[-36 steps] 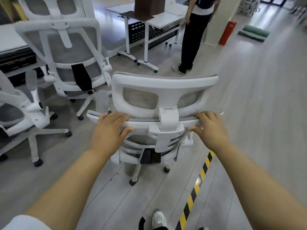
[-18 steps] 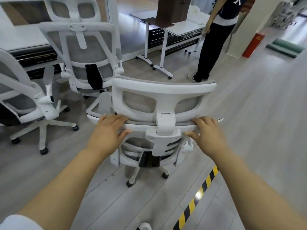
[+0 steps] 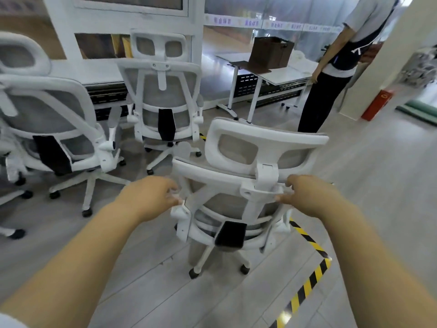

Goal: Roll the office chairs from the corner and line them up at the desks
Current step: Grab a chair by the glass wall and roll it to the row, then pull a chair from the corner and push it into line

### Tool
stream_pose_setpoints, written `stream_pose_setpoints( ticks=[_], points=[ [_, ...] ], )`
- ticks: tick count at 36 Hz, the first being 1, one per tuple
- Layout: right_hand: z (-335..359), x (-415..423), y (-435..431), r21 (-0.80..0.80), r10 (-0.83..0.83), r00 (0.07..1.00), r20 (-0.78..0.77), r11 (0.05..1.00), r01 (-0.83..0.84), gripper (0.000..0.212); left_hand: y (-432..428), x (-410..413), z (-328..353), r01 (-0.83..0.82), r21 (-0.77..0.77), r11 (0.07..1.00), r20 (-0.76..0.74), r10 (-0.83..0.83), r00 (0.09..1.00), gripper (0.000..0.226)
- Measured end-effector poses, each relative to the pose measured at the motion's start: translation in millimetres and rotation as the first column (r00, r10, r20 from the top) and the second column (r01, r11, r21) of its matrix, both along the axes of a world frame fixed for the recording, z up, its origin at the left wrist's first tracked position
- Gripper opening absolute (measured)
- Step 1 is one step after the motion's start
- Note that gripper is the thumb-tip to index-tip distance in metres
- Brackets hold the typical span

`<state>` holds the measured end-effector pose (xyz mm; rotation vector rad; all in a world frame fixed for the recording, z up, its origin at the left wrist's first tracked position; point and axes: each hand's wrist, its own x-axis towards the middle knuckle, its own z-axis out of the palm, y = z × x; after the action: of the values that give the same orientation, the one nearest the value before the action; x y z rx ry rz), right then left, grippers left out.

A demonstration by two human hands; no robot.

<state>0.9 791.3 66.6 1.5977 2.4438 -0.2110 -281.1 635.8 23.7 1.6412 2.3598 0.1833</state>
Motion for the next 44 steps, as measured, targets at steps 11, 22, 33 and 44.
stream_pose_setpoints(
  ticks=[11, 22, 33, 44],
  points=[
    [-4, -133, -168, -0.108, 0.35, 0.936, 0.046, 0.933, -0.343, 0.05, -213, -76, 1, -0.221, -0.147, 0.964, -0.009, 0.222, 0.975, 0.048],
    [-34, -303, -338, -0.254, 0.727, 0.687, 0.014, 0.667, -0.701, 0.059, -438, -138, -7, -0.599, -0.219, 0.77, 0.009, 0.615, 0.788, 0.046],
    [-35, -471, -504, -0.26, 0.972, 0.233, 0.043, 0.236, -0.936, 0.057, -625, -174, -14, -0.892, -0.224, 0.392, 0.034, 0.918, 0.394, 0.047],
    [-29, -619, -685, -0.244, 0.974, -0.222, 0.055, -0.202, -0.948, 0.059, -775, -201, -8, -0.977, -0.207, -0.045, -0.001, 0.999, -0.045, 0.045]
  ],
)
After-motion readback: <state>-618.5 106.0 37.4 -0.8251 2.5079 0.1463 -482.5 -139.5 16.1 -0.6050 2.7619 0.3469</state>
